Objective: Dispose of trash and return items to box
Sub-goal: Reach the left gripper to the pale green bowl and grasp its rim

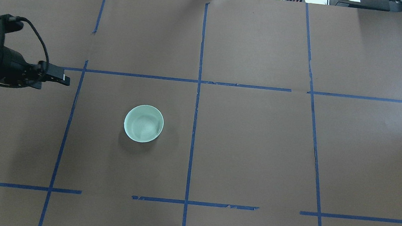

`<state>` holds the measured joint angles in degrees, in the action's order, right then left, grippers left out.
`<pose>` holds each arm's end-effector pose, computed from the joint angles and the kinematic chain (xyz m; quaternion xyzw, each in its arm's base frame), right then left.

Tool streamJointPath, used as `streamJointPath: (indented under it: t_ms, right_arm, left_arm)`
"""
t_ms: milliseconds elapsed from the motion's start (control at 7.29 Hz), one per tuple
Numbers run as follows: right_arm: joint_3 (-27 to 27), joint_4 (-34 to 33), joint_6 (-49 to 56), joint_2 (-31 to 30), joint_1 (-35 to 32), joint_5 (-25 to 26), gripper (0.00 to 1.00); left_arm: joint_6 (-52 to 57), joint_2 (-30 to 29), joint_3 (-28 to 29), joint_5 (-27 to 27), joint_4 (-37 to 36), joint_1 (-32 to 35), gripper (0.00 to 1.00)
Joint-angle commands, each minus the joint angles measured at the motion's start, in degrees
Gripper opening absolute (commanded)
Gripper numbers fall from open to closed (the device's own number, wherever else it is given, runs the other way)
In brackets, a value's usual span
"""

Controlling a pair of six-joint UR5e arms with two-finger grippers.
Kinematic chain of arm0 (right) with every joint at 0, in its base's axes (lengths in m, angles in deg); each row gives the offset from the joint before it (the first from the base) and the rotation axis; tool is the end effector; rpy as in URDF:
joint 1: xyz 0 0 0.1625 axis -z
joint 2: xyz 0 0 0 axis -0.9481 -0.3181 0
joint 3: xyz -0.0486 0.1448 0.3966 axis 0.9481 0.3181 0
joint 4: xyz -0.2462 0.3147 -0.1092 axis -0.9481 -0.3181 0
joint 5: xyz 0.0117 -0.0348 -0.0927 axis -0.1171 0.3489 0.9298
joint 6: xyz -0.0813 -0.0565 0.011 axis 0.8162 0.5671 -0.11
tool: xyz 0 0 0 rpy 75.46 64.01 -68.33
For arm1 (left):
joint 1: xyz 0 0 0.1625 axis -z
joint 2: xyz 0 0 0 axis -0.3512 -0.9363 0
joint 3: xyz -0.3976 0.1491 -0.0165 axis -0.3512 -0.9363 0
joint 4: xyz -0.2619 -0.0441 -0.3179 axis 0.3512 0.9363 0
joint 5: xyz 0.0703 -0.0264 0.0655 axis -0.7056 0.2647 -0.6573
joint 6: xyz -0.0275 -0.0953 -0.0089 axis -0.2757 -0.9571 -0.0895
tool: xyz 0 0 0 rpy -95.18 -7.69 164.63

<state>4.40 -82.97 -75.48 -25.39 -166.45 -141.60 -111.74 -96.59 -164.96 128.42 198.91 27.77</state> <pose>0.1160 -0.4386 0.7630 0.0286 -0.2928 -0.0383 0.9550 0.2747 -0.4306 0.3632 0.0684 0.5275 -0.0794 0.8430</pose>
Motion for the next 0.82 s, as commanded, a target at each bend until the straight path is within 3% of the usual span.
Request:
streamJointPath:
  t_ms: [0,137,411,686]
  right_arm:
    - [-2.95,0.11,-4.38,0.02,0.25,-1.04,1.00]
    - [-7.15,-0.15,-4.41,-0.94,0.25,-2.79,1.00]
    - [-7.54,-0.15,-5.54,-1.56,0.25,-11.21,1.00]
    - [-9.11,-0.24,-12.98,-0.86,2.69,-13.34,1.00]
  left_arm:
    - [-7.96,-3.36,0.09,-5.49,-0.33,-7.70,1.00]
    - [-11.38,-5.90,0.62,-6.63,-2.33,-10.95,0.99]
    - [-11.94,-14.06,2.80,-16.70,-14.68,-17.71,0.98]
    - [-12.99,-16.03,7.02,-18.07,-14.75,-19.06,0.96]
